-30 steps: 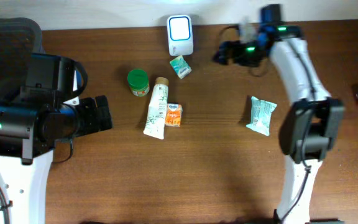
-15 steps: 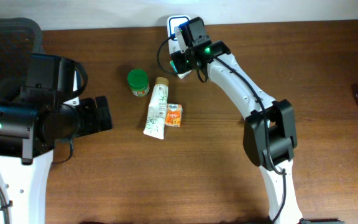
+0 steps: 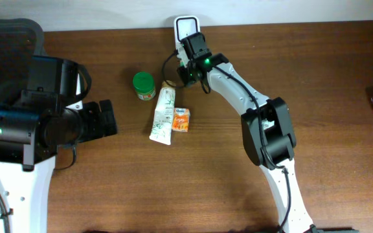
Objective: Scan the item barcode
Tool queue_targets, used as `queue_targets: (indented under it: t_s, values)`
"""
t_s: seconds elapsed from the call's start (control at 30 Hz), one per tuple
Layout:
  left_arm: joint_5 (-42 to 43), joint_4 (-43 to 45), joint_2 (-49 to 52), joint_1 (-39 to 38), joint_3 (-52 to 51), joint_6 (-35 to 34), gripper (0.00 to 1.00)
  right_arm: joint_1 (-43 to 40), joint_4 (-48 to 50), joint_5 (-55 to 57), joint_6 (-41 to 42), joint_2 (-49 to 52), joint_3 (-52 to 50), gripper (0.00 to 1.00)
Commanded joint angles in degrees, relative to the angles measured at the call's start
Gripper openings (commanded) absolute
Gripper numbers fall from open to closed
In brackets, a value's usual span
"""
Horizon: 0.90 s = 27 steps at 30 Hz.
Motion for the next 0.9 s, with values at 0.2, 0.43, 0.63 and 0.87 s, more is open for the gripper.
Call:
queue_targets:
  t_s: [0.2, 0.43, 0.63, 0.87]
  values:
    - [-0.22, -0.09, -0.66, 0.00, 0.15, -0.59, 0.99, 0.35, -19.52, 0.92, 1.77, -2.82, 0.22, 0.04]
    - [-0.20, -0.09, -0.66, 0.00, 0.15, -0.59, 0.99, 0.35, -39.17, 0.92, 3.72, -7.15, 0.31, 0.33]
    - [-0.22, -0.09, -0.66, 0.00, 0.17, -0.59, 0.99, 0.44, -44.30, 0.72, 5.66, -7.15, 5.70, 0.43]
    - [-0.22, -0.11, -0.66, 0.00, 0.15, -0.59, 0.99, 1.70, -40.61, -0.76, 6.03, -6.69, 7.63, 0.42]
